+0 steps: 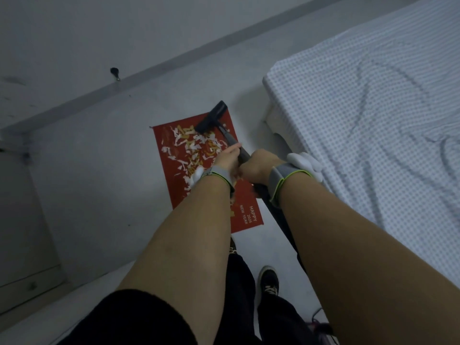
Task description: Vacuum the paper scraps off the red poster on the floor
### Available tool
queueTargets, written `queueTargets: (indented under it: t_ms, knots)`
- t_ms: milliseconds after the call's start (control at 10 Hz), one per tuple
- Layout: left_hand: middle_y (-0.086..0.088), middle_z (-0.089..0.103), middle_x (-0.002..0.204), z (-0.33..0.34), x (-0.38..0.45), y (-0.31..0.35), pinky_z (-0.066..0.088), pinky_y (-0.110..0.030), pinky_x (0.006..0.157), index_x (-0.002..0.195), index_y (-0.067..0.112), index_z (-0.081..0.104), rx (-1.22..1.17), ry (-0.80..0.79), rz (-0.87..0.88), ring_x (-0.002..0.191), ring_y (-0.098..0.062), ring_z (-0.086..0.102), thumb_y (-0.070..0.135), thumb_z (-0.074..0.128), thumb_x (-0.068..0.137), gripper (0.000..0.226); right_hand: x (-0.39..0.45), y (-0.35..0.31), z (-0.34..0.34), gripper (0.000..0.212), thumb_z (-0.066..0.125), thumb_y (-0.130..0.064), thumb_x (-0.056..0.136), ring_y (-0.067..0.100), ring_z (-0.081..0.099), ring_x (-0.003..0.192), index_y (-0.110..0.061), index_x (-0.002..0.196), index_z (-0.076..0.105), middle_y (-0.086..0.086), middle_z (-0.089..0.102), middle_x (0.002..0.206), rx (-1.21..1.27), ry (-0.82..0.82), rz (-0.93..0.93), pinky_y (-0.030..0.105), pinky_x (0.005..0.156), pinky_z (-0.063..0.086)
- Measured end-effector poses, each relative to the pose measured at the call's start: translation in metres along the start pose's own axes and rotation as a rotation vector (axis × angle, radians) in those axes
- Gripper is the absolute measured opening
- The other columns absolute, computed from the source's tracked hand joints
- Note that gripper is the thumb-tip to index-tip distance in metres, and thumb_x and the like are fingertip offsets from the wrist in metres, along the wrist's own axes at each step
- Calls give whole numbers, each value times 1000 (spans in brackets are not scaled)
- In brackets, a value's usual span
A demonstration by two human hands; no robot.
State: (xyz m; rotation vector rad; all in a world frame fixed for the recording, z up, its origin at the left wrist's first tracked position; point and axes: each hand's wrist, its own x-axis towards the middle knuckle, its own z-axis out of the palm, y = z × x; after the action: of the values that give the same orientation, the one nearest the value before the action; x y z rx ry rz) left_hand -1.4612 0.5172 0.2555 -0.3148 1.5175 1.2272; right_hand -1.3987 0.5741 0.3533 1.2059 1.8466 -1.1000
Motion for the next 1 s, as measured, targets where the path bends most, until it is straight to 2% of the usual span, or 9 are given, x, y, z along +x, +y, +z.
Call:
queueTargets:
  t_ms: [100, 200, 300, 400, 600, 700, 800, 900, 1000]
  knots:
    - [-6, 50, 140, -1, 1, 8, 50, -31, 64, 141, 26, 51, -33, -33, -11, 88, -20, 59, 26, 37, 107, 37, 19, -4, -3, 23, 54, -20, 101, 18, 54, 55, -10, 80, 52, 5, 54, 72, 184, -21, 62, 28, 47, 45]
    - [-5, 56, 121, -2, 4, 13, 51, -28, 59, 143, 25, 49, -52, -44, -21, 78, -20, 59, 25, 42, 106, 38, 31, -3, 2, 23, 52, -10, 99, 27, 56, 51, 0, 80, 59, 19, 62, 71, 402, 32, 82, 31, 54, 51]
    - [-11, 57, 120, -2, 4, 16, 47, -18, 41, 144, 23, 47, -21, -68, -19, 65, -22, 54, 24, 43, 105, 39, 33, -3, 4, 28, 49, -6, 99, 25, 50, 44, 6, 74, 58, 25, 62, 68, 552, 59, 100, 33, 50, 47]
    - [-10, 57, 106, -4, 4, 16, 38, -12, 34, 146, 21, 45, 13, -60, -46, 59, -22, 48, 23, 41, 106, 40, 34, -5, 11, 32, 46, -9, 104, 22, 44, 38, 6, 77, 54, 16, 51, 58, 628, 45, 133, 20, 34, 41]
    - [-5, 56, 89, -10, 0, 14, 41, -15, 35, 144, 20, 48, 23, -17, -69, 62, -23, 48, 20, 43, 105, 39, 34, -7, 18, 29, 47, -16, 105, 18, 50, 29, 0, 83, 56, 13, 54, 64, 629, 0, 147, 18, 32, 43]
    - [-3, 59, 94, -9, -1, 14, 48, -27, 53, 142, 15, 49, 3, -6, -63, 72, -22, 55, 15, 41, 106, 38, 22, -12, 13, 19, 44, -18, 106, 6, 45, 20, -7, 113, 58, 6, 48, 68, 614, 5, 142, 11, 24, 33]
    - [-8, 62, 112, -8, -7, 15, 52, -24, 65, 148, 12, 42, 35, -14, -64, 87, -25, 58, 12, 39, 106, 42, 19, -10, 15, 39, 37, -16, 108, 13, 49, 42, 3, 140, 50, 12, 63, 90, 452, 29, 91, 12, 24, 32]
    - [-13, 42, 151, -7, -11, 11, 41, -26, 84, 150, 11, 37, 82, -26, -70, 129, -33, 48, 11, 38, 107, 44, 0, -16, 18, 41, 34, -17, 108, 18, 45, 59, 3, 141, 49, 21, 58, 138, 333, 30, 148, 19, 29, 38]
    - [-13, 39, 153, -4, -20, 2, 40, -24, 83, 151, 10, 35, 100, -34, -78, 120, -31, 51, 10, 36, 107, 44, -4, -6, 27, 40, 34, -16, 108, 32, 64, 106, 2, 139, 51, 20, 56, 140, 401, 32, 179, 26, 49, 45]
